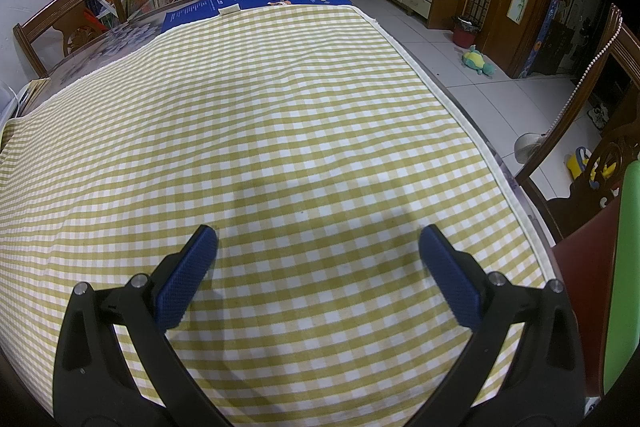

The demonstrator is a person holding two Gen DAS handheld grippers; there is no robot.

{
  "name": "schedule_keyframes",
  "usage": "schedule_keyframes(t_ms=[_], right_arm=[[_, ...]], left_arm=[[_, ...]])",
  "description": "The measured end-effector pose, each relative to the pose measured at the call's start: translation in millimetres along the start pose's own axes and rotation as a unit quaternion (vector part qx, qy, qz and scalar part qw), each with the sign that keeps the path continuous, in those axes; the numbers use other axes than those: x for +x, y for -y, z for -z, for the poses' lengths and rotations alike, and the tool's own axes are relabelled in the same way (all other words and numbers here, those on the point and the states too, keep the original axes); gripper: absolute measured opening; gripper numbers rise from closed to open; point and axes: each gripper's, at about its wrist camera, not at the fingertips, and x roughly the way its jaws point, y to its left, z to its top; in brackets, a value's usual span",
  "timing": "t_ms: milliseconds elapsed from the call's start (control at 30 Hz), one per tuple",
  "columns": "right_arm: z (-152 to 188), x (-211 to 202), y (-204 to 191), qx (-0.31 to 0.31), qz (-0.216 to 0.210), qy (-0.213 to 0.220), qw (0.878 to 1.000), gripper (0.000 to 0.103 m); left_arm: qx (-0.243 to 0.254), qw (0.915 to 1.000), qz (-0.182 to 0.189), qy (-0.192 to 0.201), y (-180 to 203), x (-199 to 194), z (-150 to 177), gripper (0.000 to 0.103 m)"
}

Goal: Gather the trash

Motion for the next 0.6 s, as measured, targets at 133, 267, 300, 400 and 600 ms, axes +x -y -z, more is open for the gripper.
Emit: schedule_keyframes(t_ms=[133, 267, 300, 400, 600], right_arm=[[0.1, 0.0, -0.1, 0.0, 0.0, 0.0, 1.0, 0.1], [0.1, 0.0, -0.1, 0.0, 0.0, 0.0, 1.0, 0.1], [0.1, -0.1, -0.1, 0.0, 0.0, 0.0, 1.0, 0.1], [0.0, -0.1, 0.0, 0.0, 0.0, 0.0, 1.0, 0.1], [-0.1, -0.1, 0.2, 0.0, 0.0, 0.0, 1.0, 0.1]], left_arm=[[-0.01, 0.9992, 0.039, 0.001, 21.6, 11.1, 2.8, 0.095], [0.03, 0.996, 0.081, -0.023, 83.2, 33.3, 9.3, 0.095], [0.053, 0.995, 0.08, -0.026, 105.3, 39.8, 12.9, 0.095], [0.105, 0.9895, 0.09, -0.042, 165.4, 58.6, 23.6, 0.095], [0.15, 0.9828, 0.092, -0.056, 251.1, 81.8, 42.7, 0.095]])
